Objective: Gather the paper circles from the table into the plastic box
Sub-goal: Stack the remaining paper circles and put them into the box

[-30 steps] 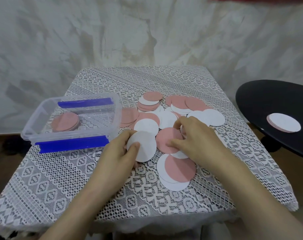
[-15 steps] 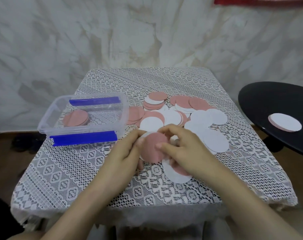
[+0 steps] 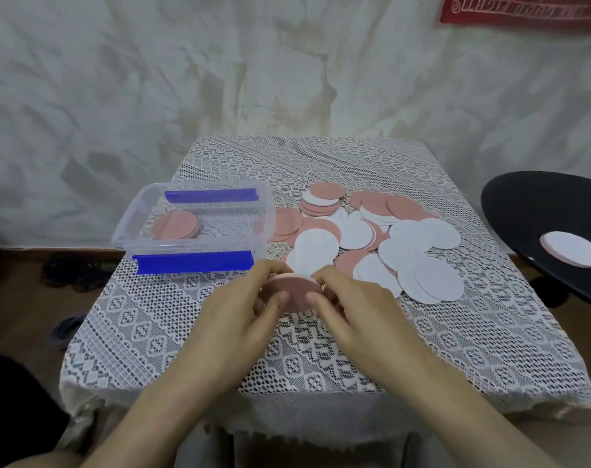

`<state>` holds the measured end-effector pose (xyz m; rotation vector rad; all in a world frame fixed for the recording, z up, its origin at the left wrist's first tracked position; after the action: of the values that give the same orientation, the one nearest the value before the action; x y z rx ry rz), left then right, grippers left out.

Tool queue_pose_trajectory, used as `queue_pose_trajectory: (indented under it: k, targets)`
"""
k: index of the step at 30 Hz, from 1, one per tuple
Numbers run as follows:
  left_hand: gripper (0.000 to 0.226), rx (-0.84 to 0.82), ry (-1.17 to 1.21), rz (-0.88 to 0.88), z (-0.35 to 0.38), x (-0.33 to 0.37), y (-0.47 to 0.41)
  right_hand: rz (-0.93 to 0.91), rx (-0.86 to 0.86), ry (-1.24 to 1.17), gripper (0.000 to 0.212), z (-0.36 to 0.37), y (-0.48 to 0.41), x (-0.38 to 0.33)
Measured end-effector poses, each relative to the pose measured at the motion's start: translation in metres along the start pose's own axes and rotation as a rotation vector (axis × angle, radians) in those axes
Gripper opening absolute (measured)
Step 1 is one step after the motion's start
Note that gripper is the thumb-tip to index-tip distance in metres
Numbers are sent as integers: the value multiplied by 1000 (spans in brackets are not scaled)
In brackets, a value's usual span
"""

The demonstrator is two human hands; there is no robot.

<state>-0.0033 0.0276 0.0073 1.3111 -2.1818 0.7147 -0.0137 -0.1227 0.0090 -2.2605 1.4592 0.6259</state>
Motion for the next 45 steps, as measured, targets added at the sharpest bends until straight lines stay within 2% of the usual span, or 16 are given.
queue_pose_trajectory:
  k: [3,6,10,15,17,22,29,33,39,45]
  targets:
    - [16,-20,-37,29,2,-1,-2,9,-27,41,12,3,0,-1]
    - [13,-59,-85,47,8,-3,-3,44,-121,158,23,14,-4,1]
    - [5,-4,-113,71,0,2,0,-4,-60,117,16,8,-5,-5]
    - [26,-14,-129,2,9,-10,-6,19,-88,201,20,23,-12,-4]
    - [25,-14,-116,-18,7,-13,-6,26,-87,206,22,22,-15,-5]
    - [12,13,-122,-35,-20,-13,-6,-41,-35,118,21,6,-25,-25]
    - [19,130,-79,-104,-72,-31,-8,-69,-2,-4,16,-12,-67,-59]
    - [11,229,-30,-143,-102,-51,-13,-39,-35,-102,19,-10,-102,-69]
    - [19,335,-114,-209,-138,-77,-20,-38,-91,-190,17,-2,-147,-82]
    - [36,322,-197,-295,-156,-110,-21,2,-159,-293,12,14,-190,-75]
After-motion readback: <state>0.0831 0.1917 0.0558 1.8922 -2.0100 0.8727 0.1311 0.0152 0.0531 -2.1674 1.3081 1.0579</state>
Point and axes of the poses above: each hand's wrist, its own y-axis away from the middle knuckle, its own z-axis out of the palm, x = y × z, the point moved 8 cm from there along -y, towards the middle knuckle, and after that the axes turned 10 degrees about -x, right-handed, at the moved point
